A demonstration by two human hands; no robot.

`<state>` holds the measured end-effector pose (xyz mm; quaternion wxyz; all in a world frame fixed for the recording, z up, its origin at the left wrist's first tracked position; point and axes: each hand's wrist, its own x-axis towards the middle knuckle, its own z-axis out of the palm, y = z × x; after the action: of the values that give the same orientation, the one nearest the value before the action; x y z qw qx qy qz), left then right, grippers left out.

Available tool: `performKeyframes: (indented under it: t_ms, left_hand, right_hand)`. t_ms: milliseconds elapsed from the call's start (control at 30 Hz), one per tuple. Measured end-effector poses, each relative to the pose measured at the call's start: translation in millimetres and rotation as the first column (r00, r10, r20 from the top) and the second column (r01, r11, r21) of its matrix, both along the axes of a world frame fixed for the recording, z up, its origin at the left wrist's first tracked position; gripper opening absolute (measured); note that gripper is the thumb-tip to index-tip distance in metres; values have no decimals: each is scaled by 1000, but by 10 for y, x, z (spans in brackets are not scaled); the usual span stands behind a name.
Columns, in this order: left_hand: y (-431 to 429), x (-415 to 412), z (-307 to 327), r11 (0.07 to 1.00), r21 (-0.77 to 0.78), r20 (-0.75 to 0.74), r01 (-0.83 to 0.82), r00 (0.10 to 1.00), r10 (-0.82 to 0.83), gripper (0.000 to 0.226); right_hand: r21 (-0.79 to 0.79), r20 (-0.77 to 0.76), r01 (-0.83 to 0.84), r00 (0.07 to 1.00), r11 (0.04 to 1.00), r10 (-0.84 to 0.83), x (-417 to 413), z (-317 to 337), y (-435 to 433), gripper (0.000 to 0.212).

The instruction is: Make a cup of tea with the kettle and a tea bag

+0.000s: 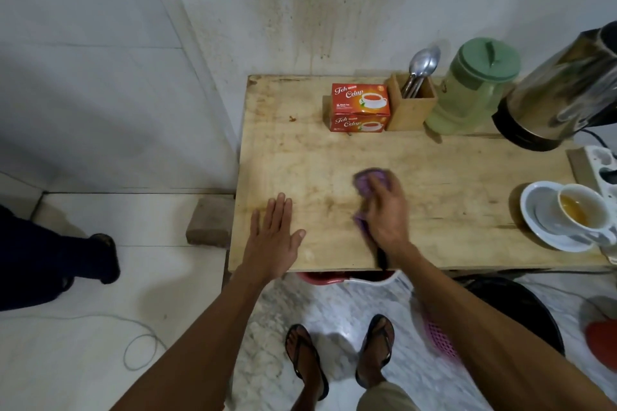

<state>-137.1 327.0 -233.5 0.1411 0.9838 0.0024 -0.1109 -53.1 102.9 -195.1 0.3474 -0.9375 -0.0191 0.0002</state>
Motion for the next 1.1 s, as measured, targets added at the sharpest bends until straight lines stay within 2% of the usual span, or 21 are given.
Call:
performKeyframes:
  t_ms: [33,100,167,267,367,467,567,633,733,800,867,933,1000,1100]
  left_hand:
    - [-6,5,9,1000,-4,-8,-8,1000,8,89]
    - [-15,1,19,1000,-1,-15,-20,1000,20,85]
    - [-15,-2,14,1000,5,-32,-17,999,17,85]
    - [-22,4,38,1000,6,-38,-17,999,17,86]
    - [-14,12,41,1000,10,-49,-11,999,12,87]
    - [14,7,51,1000,10,-55,17,998,-17,86]
    - [83,-45,103,999,7,-51,45,998,-45,84]
    - [164,-115,115,999,13,-53,32,998,-31,85]
    - [267,-213,89,1000,5,-44,-13,999,13,85]
    - [259,-228,105,1000,-17,-60,-26,998,25,86]
    - [231,-199,138,998,-48,-86,-52,995,47,82]
    - [234,-179,181,996,-55,-102,-71,993,65,66]
    - [260,-172,199,993,-91,-70,-81,995,75,56]
    - [298,-168,290,946,-260,38,-191,977,208,51]
  right_hand:
    - [-24,49,92,995,996,-90,-6,-6,-248,31]
    - [-121,54,281,960,952,-276,2,-41,-752,47]
    - [-156,33,338,941,928,-337,-37,-108,-913,60]
    - [-178,81,242,970,954,-231,-149,-170,-476,49]
    - [-158,131,20,991,987,1,-296,-189,154,44]
    - [-138,21,-226,973,964,231,-417,-221,544,63]
    - [-136,-38,-440,898,888,439,-460,-226,513,74]
    - [-136,-23,-416,909,899,416,-428,-229,342,72]
    - [-75,-42,-66,997,995,62,-390,-216,177,56]
    - [-81,-35,38,999,996,-41,-397,-232,327,50]
    - [-123,-9,-39,999,992,38,-443,-253,566,54]
    - [-145,-17,-225,974,964,225,-520,-222,818,66]
    - [-125,-37,-356,935,926,354,-589,-192,1035,62]
    - [96,-137,-333,929,938,344,-614,-13,1258,49]
